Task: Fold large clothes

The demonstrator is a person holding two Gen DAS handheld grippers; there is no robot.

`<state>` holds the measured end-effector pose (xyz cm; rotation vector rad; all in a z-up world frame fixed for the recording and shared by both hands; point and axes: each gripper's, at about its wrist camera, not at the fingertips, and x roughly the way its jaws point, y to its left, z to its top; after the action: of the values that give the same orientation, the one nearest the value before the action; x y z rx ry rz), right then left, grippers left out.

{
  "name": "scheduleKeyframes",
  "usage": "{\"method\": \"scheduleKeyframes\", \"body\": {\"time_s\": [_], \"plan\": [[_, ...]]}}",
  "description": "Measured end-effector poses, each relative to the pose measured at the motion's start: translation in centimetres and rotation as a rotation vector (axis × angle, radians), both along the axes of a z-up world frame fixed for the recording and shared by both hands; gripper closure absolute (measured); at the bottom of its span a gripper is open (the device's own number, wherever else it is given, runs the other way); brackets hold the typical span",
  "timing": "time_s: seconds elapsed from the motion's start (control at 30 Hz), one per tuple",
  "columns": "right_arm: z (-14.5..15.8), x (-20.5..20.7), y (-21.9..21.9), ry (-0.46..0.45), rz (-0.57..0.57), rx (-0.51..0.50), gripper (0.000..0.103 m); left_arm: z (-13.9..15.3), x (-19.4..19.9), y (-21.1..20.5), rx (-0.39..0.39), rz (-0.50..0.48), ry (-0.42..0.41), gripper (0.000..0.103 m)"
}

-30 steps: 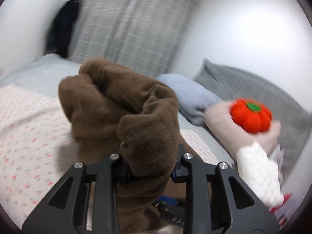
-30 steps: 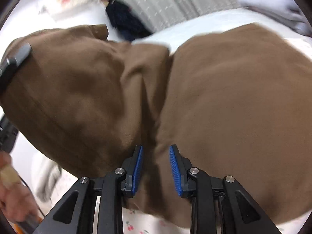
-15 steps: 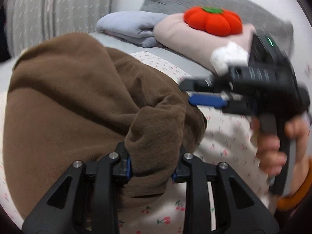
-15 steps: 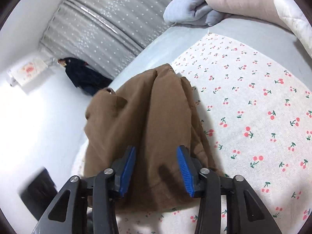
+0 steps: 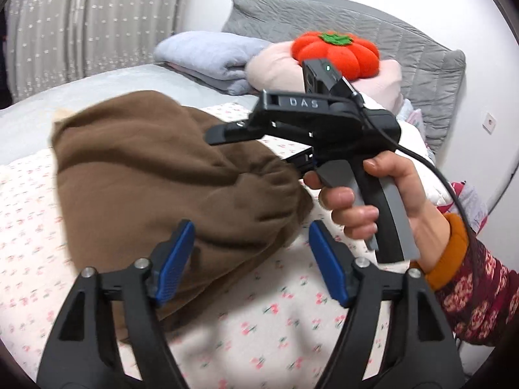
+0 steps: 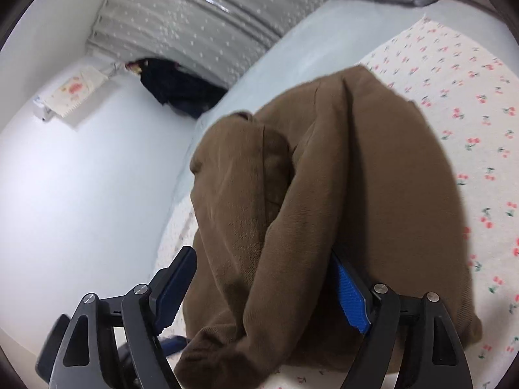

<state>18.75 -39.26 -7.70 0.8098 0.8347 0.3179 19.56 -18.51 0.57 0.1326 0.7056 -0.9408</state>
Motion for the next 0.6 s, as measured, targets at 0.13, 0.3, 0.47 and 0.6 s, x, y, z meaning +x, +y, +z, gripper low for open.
{"method": "scheduleKeyframes", "body": {"time_s": [0.13,0.3,0.47,0.6], "plan": [[-0.2,0.7,0.5,0.018,0.020,0.036,0.016,0.5,1.8,2.7,-0.002,0.079,0.019,0.024],[0.3,0.4,0.4,0.030,0.035,0.070,0.015,-0.6,5.2,7.1,-0.041,0.232,0.080,0.024],[1.3,1.1,0.7,0.056,0.071,0.102,0.015,-4.0,9.0,8.8,-0.055,0.311,0.220,0.024],[1.8,2.4,2.0,0.082,0.111,0.051,0.010,-7.9,11.0,8.5,-0.057,0.339,0.363,0.024]]}}
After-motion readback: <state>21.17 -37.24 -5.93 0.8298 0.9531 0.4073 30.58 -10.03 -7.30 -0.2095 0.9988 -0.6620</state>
